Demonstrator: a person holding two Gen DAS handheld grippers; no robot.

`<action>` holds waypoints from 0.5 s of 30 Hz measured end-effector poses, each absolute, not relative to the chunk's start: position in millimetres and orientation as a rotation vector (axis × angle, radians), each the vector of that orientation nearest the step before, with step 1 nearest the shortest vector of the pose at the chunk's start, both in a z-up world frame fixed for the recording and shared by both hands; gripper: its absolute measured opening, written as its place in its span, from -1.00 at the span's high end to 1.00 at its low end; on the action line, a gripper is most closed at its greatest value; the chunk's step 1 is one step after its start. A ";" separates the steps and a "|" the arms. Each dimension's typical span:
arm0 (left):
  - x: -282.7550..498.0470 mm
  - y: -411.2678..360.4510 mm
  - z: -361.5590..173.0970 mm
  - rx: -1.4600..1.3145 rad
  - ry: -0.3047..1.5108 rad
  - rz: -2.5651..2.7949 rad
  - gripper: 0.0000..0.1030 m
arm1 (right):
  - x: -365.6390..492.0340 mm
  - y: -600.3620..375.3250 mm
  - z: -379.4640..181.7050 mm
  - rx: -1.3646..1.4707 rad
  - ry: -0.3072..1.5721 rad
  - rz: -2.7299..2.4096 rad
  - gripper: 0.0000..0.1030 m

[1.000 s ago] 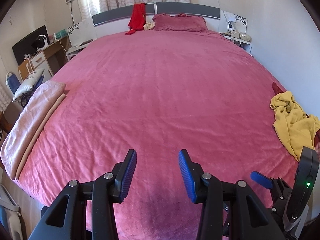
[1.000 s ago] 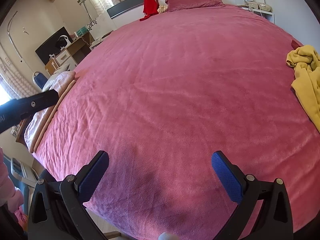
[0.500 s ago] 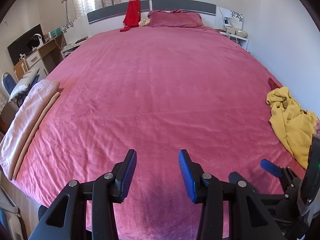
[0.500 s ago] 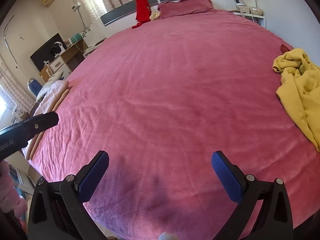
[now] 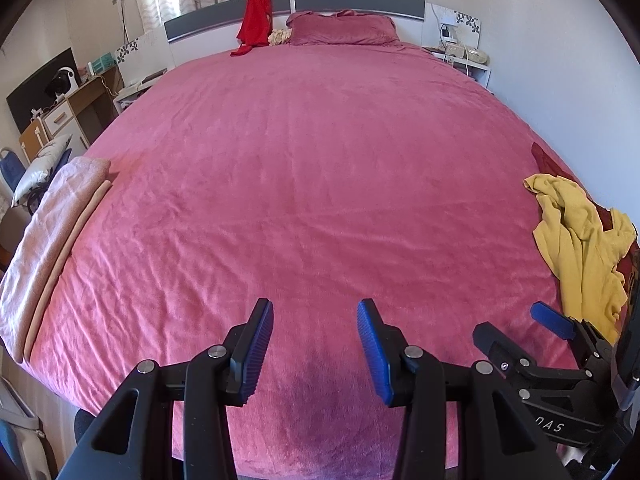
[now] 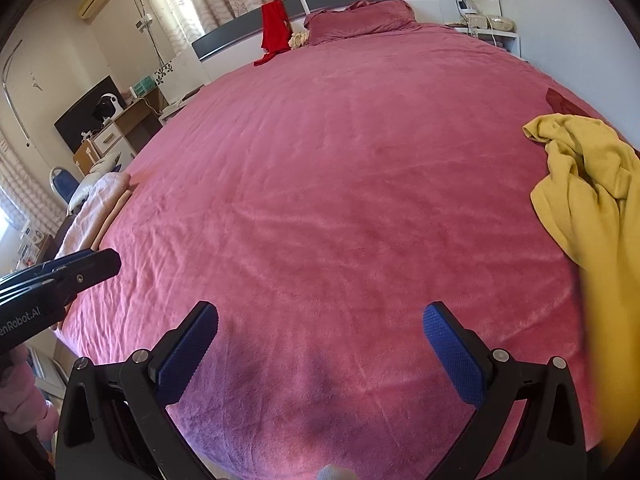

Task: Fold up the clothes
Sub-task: 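Move both tools toward the yellow sweater at the bed edge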

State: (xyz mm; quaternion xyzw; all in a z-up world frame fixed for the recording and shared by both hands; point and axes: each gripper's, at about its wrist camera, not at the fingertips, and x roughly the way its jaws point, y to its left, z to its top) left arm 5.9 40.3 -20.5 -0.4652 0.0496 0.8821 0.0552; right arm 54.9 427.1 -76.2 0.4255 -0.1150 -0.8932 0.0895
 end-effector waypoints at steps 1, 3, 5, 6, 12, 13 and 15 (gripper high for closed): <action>5.6 40.2 -21.5 -1.418 0.152 2.674 0.14 | 55.0 428.5 -76.2 1.265 -0.349 -2.656 -1.00; 4.6 39.7 -24.4 -1.432 0.152 2.666 0.14 | 54.6 430.8 -76.5 1.265 -0.359 -2.659 -1.00; 3.6 39.1 -27.7 -1.447 0.151 2.656 0.14 | 54.6 436.2 -74.8 1.255 -0.369 -2.676 -1.00; 3.3 39.1 -29.1 -1.454 0.150 2.652 0.14 | 54.7 439.3 -73.2 1.246 -0.373 -2.689 -1.00; 3.2 41.6 -37.4 -1.494 0.160 2.626 0.14 | 51.9 468.4 -63.3 1.217 -0.391 -2.778 -1.00; 3.2 42.1 -38.7 -1.500 0.162 2.623 0.14 | 52.0 473.4 -62.2 1.216 -0.394 -2.794 -1.00; 3.3 43.3 -41.1 -1.512 0.167 2.618 0.14 | 52.8 484.5 -59.9 1.209 -0.406 -2.827 -1.00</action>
